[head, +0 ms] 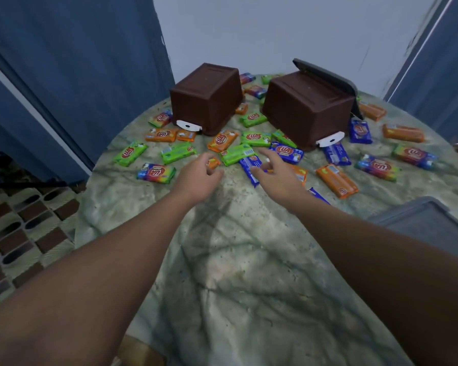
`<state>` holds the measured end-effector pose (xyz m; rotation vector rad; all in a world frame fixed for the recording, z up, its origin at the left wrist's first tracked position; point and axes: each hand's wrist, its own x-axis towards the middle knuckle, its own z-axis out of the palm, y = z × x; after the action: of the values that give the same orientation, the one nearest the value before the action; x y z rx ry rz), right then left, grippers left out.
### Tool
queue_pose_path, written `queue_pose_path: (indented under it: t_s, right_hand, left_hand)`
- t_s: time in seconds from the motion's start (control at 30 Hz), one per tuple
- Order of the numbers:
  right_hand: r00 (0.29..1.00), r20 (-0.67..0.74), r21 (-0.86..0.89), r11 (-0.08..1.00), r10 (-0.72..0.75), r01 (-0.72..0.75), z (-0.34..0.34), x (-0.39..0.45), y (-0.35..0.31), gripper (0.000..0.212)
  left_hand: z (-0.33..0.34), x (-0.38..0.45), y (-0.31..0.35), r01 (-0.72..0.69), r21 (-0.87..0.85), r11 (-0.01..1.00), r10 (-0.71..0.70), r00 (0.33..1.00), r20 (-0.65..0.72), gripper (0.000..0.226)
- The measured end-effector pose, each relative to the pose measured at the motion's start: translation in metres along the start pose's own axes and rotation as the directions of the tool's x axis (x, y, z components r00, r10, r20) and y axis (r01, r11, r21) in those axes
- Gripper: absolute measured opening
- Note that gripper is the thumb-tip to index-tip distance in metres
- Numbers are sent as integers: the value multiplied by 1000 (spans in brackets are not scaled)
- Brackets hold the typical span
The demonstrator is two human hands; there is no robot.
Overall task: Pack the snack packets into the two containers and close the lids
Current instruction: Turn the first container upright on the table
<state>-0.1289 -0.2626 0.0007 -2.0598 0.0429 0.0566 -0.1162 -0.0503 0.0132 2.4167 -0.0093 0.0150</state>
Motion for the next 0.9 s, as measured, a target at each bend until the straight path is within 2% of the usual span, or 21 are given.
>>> queue_pose_path:
  t_s: [0.23,0.47,0.7,0.9]
  right_hand:
    - [993,-67,36,995,98,-95,56,23,-26,35]
    - [975,-138,109,981,176,-161,126,37,-61,32]
    - [970,-160,137,977,185,-164,141,50,-75,29]
    - [965,-174,113,978,195,-177,150,68,-81,30]
  left_hand:
    - [-30,32,-52,-5,-14,1000,6,998,60,45]
    - [-70,68,-106,-55,-15,998,57,990,128,36]
    - [-87,92,-119,-101,29,994,95,980,174,35]
    - [-96,114,-123,-71,39,997,63,984,168,35]
